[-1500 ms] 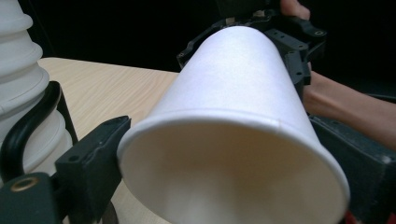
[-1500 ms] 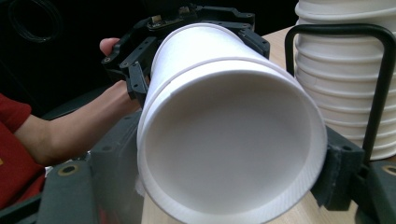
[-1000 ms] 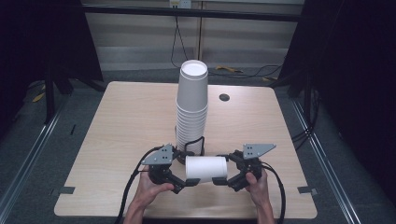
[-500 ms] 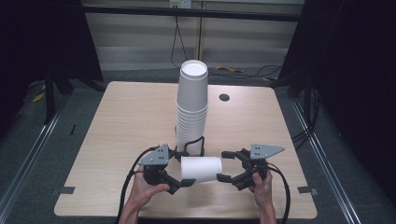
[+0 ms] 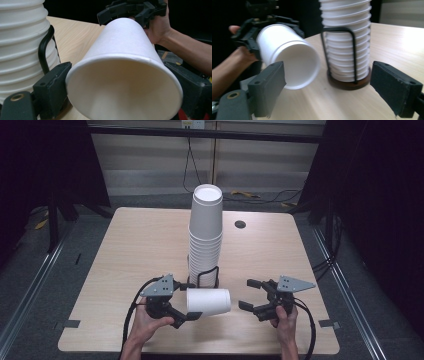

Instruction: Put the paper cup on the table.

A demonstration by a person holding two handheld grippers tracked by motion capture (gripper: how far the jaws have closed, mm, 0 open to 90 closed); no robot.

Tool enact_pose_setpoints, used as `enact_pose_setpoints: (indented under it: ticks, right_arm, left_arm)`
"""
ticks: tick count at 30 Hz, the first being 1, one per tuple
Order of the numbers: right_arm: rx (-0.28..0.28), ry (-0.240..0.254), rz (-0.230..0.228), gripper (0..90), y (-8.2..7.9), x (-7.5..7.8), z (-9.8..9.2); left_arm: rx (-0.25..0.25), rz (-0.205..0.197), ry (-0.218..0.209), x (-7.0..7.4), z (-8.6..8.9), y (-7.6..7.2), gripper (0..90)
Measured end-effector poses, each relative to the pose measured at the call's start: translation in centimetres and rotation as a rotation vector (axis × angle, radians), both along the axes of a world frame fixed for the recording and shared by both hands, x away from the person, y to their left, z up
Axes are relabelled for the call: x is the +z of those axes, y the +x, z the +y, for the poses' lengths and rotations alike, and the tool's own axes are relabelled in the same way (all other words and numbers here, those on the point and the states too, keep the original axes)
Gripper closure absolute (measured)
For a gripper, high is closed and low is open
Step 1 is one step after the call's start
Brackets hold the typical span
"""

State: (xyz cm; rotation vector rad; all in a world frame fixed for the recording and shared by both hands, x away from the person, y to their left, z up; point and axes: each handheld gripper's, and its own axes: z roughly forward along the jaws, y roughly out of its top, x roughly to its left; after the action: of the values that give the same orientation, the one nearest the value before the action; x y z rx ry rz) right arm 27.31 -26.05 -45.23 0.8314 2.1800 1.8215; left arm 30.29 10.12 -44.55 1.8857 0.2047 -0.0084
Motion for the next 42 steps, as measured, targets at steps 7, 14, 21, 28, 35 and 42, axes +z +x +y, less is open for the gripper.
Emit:
enact_pose_setpoints:
  ticks: [7, 14, 21, 28, 35, 42]
  right_arm:
    - [-0.087, 0.030, -0.013, 12.7, -0.4, -0.6, -0.8]
    - [-0.232, -0.011, -0.040, 12.8, -1.1, -1.5, -1.4]
    - [-0.379, -0.034, -0.115, 12.7, -1.5, -2.7, -1.3]
    - [-0.488, -0.046, -0.178, 13.0, -1.5, -3.7, -0.7]
    - [-0.553, -0.028, -0.236, 13.1, -1.6, -4.5, -0.4]
    - [-0.569, -0.023, -0.247, 13.1, -1.7, -4.9, -0.3]
  left_arm:
    - [0.025, 0.007, 0.033, 0.5, 1.1, -0.1, 11.1]
    - [0.035, 0.007, 0.081, 1.2, 2.2, -0.1, 11.2]
    - [0.068, 0.031, 0.108, 1.3, 3.6, 0.1, 11.2]
    - [0.110, 0.043, 0.151, 1.6, 4.5, 0.9, 11.2]
    - [0.128, 0.067, 0.185, 2.0, 5.5, 1.5, 11.2]
    - [0.148, 0.081, 0.204, 2.2, 6.3, 1.8, 11.2]
